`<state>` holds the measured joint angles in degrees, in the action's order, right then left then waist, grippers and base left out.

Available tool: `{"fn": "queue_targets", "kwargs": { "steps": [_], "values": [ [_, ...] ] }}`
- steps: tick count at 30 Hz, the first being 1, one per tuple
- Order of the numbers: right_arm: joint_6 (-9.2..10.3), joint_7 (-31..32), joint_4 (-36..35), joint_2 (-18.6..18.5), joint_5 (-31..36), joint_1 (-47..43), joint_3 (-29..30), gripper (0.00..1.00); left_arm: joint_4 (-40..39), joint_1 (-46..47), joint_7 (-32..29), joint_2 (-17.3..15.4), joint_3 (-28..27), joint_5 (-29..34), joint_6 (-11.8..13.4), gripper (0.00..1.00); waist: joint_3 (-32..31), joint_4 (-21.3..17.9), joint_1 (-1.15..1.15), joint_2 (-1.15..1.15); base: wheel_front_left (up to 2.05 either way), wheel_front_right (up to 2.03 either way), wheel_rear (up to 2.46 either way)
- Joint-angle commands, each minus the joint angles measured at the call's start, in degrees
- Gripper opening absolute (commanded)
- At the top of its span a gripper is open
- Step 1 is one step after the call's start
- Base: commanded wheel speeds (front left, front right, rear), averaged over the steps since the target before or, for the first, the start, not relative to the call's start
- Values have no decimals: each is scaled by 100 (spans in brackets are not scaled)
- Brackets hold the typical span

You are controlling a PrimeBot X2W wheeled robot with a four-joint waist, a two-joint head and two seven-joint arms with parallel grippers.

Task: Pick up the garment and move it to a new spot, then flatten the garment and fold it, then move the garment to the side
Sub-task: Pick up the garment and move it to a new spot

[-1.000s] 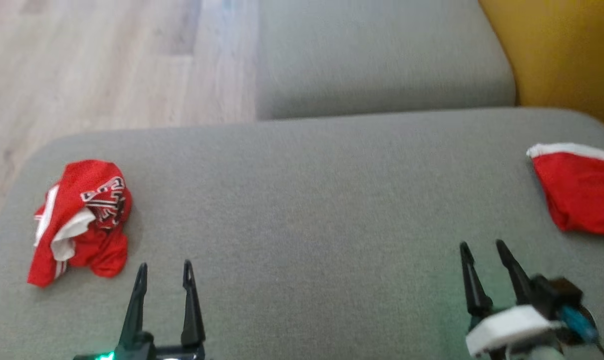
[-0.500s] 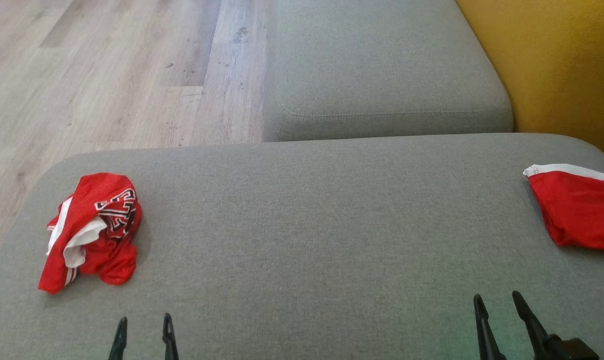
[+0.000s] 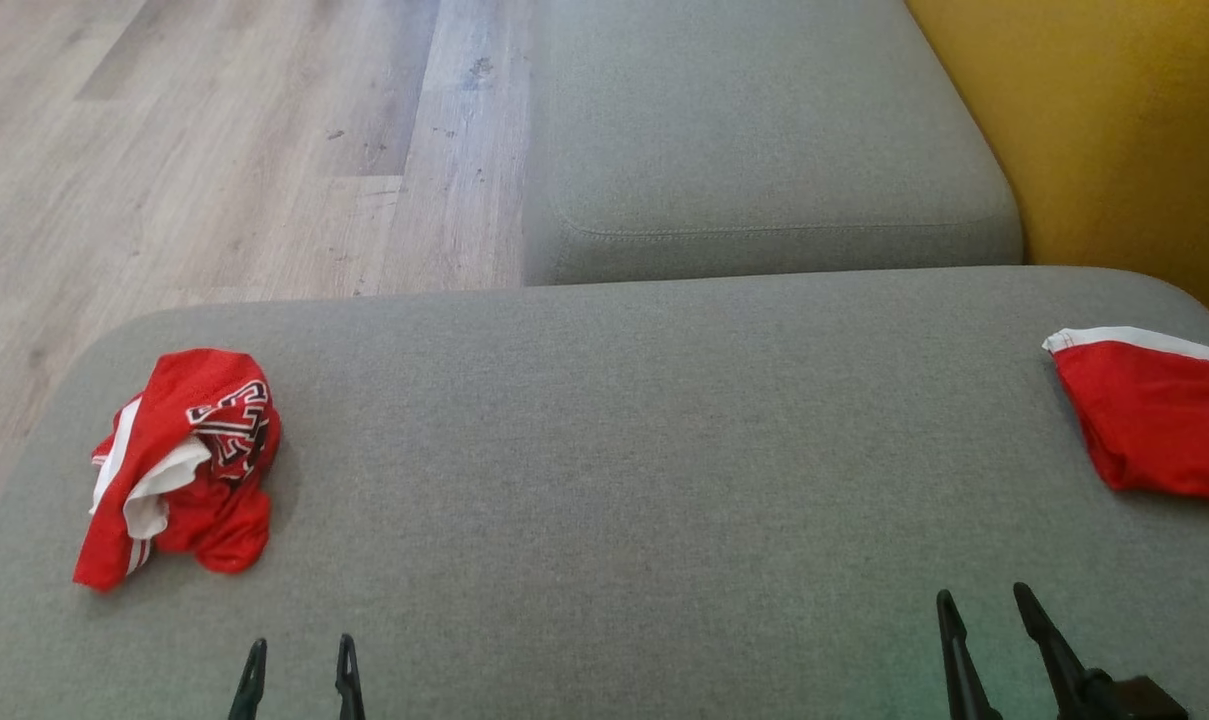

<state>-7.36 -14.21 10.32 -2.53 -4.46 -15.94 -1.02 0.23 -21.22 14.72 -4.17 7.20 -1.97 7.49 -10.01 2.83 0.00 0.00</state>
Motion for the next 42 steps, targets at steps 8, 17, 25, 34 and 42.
{"fn": "queue_targets", "kwargs": {
  "steps": [8, 17, 25, 34, 42],
  "values": [
    [-13, -79, -268, -64, 33, 264, -155, 100, -61, 351, 28, 89, -231, -32, -60, 100, 16, -46, 0, 0, 0, 0, 0],
    [-13, -79, -340, -103, 65, 268, -248, 100, 30, 431, 28, 104, -279, -97, -168, 100, 42, 130, 0, 0, 0, 0, 0],
    [-13, -79, -366, -68, 41, 314, -407, 100, -40, 513, 28, 92, -350, 28, -165, 100, 207, 984, 0, 0, 0, 0, 0],
    [-13, -79, -337, -51, 58, 532, -563, 100, -405, 503, 28, 51, -537, 78, -71, 100, 438, 1906, 0, 0, 0, 0, 0],
    [-13, -79, -340, -45, 74, 552, -586, 100, -435, 571, 28, 7, -664, 50, -102, 100, 532, 2156, 0, 0, 0, 0, 0]
  ]
}}
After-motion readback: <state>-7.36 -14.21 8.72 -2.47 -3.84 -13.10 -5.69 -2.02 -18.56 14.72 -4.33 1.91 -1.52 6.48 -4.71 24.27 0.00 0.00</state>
